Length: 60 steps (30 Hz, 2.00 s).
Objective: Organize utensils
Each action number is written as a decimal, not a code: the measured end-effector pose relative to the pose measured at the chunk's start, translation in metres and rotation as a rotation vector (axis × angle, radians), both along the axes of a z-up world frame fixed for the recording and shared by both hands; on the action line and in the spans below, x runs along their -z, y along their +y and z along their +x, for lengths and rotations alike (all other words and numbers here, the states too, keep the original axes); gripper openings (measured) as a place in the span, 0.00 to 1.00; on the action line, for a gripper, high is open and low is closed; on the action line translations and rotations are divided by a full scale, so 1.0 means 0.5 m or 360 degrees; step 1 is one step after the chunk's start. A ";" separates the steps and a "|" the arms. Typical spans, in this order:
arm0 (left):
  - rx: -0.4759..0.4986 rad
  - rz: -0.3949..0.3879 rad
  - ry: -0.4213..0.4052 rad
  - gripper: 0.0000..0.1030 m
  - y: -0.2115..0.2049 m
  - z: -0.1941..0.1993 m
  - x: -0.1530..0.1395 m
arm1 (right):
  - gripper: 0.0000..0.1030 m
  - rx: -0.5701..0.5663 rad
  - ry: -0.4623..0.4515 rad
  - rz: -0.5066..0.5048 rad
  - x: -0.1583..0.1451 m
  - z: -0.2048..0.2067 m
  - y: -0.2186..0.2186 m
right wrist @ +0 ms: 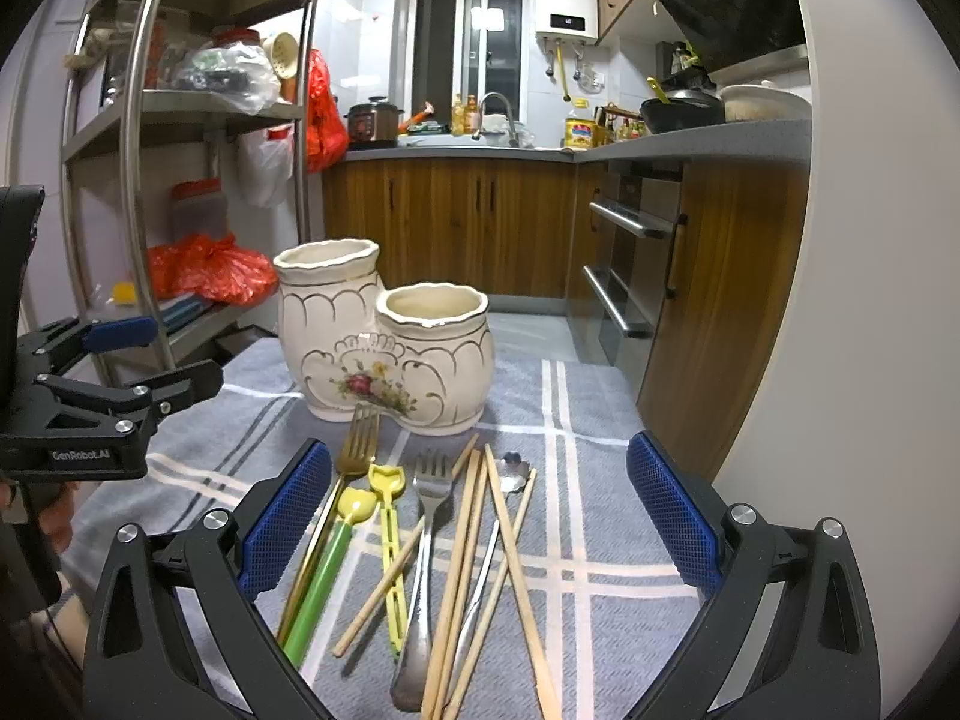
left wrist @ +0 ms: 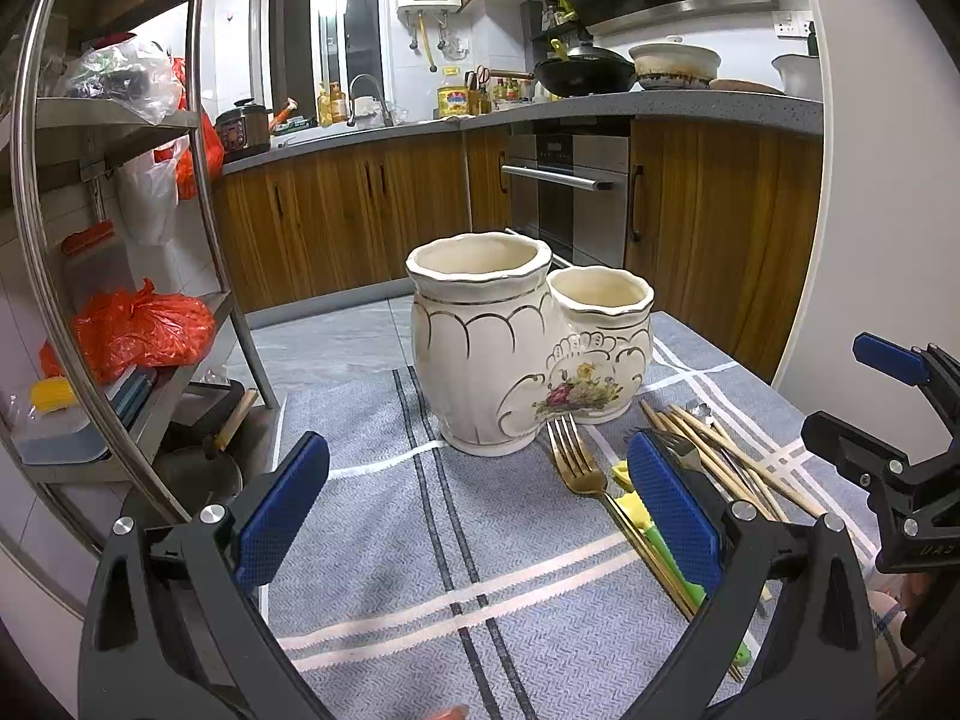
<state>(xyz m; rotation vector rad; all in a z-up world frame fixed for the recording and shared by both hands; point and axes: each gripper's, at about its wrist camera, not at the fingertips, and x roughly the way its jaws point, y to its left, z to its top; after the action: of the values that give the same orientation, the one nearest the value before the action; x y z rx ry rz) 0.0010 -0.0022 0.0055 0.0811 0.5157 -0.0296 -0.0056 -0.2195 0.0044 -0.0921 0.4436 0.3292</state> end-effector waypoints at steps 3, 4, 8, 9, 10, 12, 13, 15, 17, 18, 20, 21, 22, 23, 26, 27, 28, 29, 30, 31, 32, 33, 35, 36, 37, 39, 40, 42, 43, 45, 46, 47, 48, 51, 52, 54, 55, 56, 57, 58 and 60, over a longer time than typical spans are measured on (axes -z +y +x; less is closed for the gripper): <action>0.0000 0.0001 0.0001 0.95 0.000 0.000 -0.001 | 0.95 0.0000 -0.0001 -0.0001 0.001 0.000 0.000; 0.0001 0.0001 0.0001 0.95 0.000 0.001 -0.001 | 0.95 0.0002 -0.0001 -0.0004 0.001 0.000 0.000; 0.0003 0.0000 -0.0005 0.95 0.000 0.000 0.000 | 0.95 0.0004 -0.0002 0.0000 0.000 0.002 -0.002; 0.0005 -0.0001 -0.0006 0.95 0.000 -0.002 0.000 | 0.95 0.0001 -0.0001 0.0002 0.002 0.004 -0.007; 0.0004 0.0000 -0.0005 0.95 -0.001 -0.002 0.000 | 0.95 0.0002 0.0001 0.0004 0.003 0.006 -0.008; 0.0002 0.0004 -0.0002 0.95 -0.001 -0.002 0.000 | 0.95 0.0001 0.0004 0.0003 0.005 0.007 -0.011; 0.0002 0.0005 -0.0002 0.95 -0.001 -0.002 0.000 | 0.95 0.0001 0.0003 0.0002 0.005 0.007 -0.012; 0.0002 0.0006 -0.0002 0.95 -0.003 -0.006 -0.001 | 0.95 0.0003 0.0001 0.0001 0.006 0.006 -0.011; 0.0004 0.0005 0.0000 0.95 -0.003 -0.006 -0.002 | 0.95 0.0004 0.0002 0.0001 0.007 0.007 -0.013; 0.0005 0.0006 0.0001 0.95 -0.004 -0.006 -0.001 | 0.95 0.0004 0.0003 0.0002 0.007 0.006 -0.013; 0.0004 0.0007 -0.0001 0.95 -0.005 -0.007 -0.001 | 0.95 0.0009 0.0002 0.0005 0.010 0.006 -0.016; 0.0004 0.0005 -0.0001 0.95 -0.005 -0.007 -0.001 | 0.95 0.0010 0.0004 0.0007 0.011 0.007 -0.018; 0.0005 0.0005 0.0003 0.95 -0.005 -0.006 -0.001 | 0.95 0.0012 0.0005 0.0006 0.012 0.007 -0.018; 0.0003 0.0004 0.0006 0.95 -0.006 -0.006 -0.001 | 0.95 0.0013 0.0007 0.0006 0.013 0.007 -0.018; 0.0002 0.0004 0.0008 0.95 -0.007 -0.007 0.001 | 0.95 0.0012 0.0008 0.0003 0.015 0.007 -0.019; 0.0002 0.0004 0.0006 0.95 -0.005 -0.006 0.001 | 0.95 0.0013 0.0007 0.0003 0.015 0.007 -0.017; 0.0002 0.0003 0.0006 0.95 -0.005 -0.006 0.001 | 0.95 0.0014 0.0007 0.0003 0.015 0.007 -0.018; 0.0003 0.0002 0.0008 0.95 -0.006 -0.006 0.001 | 0.95 0.0013 0.0007 0.0003 0.016 0.007 -0.018; 0.0004 0.0002 0.0006 0.95 -0.006 -0.007 0.001 | 0.95 0.0013 0.0007 0.0003 0.015 0.007 -0.017; 0.0003 0.0002 0.0005 0.95 -0.004 -0.006 0.003 | 0.95 0.0014 0.0008 0.0002 0.015 0.007 -0.016; 0.0004 0.0002 0.0007 0.95 -0.005 -0.006 0.003 | 0.95 0.0014 0.0007 0.0003 0.015 0.007 -0.016; 0.0004 0.0002 0.0008 0.95 -0.004 -0.007 0.003 | 0.95 0.0015 0.0007 0.0003 0.016 0.007 -0.017; 0.0005 -0.0003 0.0008 0.95 -0.003 -0.007 0.004 | 0.95 0.0014 0.0007 0.0003 0.016 0.008 -0.018; 0.0004 -0.0002 0.0008 0.95 -0.004 -0.007 0.004 | 0.95 0.0014 0.0007 0.0001 0.016 0.008 -0.017; 0.0005 0.0000 0.0009 0.95 -0.004 -0.007 0.004 | 0.95 0.0015 0.0006 0.0000 0.015 0.008 -0.016; 0.0006 0.0005 0.0008 0.95 -0.006 -0.008 0.005 | 0.95 0.0017 0.0004 0.0002 0.016 0.008 -0.018; 0.0007 0.0008 0.0007 0.95 -0.007 -0.008 0.006 | 0.95 0.0016 0.0006 0.0004 0.016 0.008 -0.018; 0.0005 0.0000 0.0010 0.95 -0.005 -0.007 0.005 | 0.95 0.0017 0.0010 0.0007 0.019 0.009 -0.018; 0.0005 -0.0001 0.0012 0.95 -0.005 -0.007 0.006 | 0.95 0.0016 0.0010 0.0004 0.018 0.009 -0.017; 0.0003 -0.0001 0.0016 0.95 -0.007 -0.007 0.009 | 0.95 0.0016 0.0009 0.0002 0.018 0.009 -0.016; 0.0004 -0.0001 0.0018 0.95 -0.007 -0.005 0.010 | 0.95 0.0016 0.0010 0.0001 0.019 0.009 -0.017; 0.0005 -0.0002 0.0020 0.95 -0.008 -0.005 0.011 | 0.95 0.0017 0.0010 0.0001 0.021 0.009 -0.018; 0.0005 -0.0001 0.0022 0.95 -0.009 -0.005 0.012 | 0.95 0.0016 0.0010 0.0002 0.022 0.009 -0.018; -0.0011 0.0009 0.0024 0.95 -0.012 -0.004 0.015 | 0.95 0.0012 0.0009 0.0005 0.023 0.009 -0.019; -0.0015 0.0013 0.0028 0.95 -0.012 -0.001 0.016 | 0.95 0.0012 0.0009 0.0003 0.022 0.009 -0.018; -0.0013 0.0023 0.0039 0.95 -0.015 0.001 0.021 | 0.95 0.0017 0.0003 -0.0007 0.025 0.009 -0.016; -0.0012 0.0023 0.0039 0.95 -0.012 0.002 0.021 | 0.95 0.0016 0.0002 -0.0011 0.028 0.009 -0.014; -0.0012 0.0026 0.0035 0.95 -0.014 0.002 0.023 | 0.95 0.0017 0.0000 -0.0016 0.031 0.009 -0.014; -0.0011 0.0022 0.0036 0.95 -0.012 0.003 0.022 | 0.95 0.0016 0.0001 -0.0017 0.033 0.011 -0.013; -0.0005 0.0018 0.0036 0.95 -0.012 0.003 0.022 | 0.95 0.0016 0.0001 -0.0019 0.035 0.011 -0.012; 0.0002 0.0016 0.0032 0.95 -0.012 0.004 0.024 | 0.95 0.0016 0.0000 -0.0016 0.036 0.011 -0.012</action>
<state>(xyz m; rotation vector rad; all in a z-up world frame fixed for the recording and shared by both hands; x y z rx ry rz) 0.0028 -0.0081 -0.0063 0.0911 0.5357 -0.0293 0.0000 -0.2255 -0.0135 -0.0997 0.4453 0.3170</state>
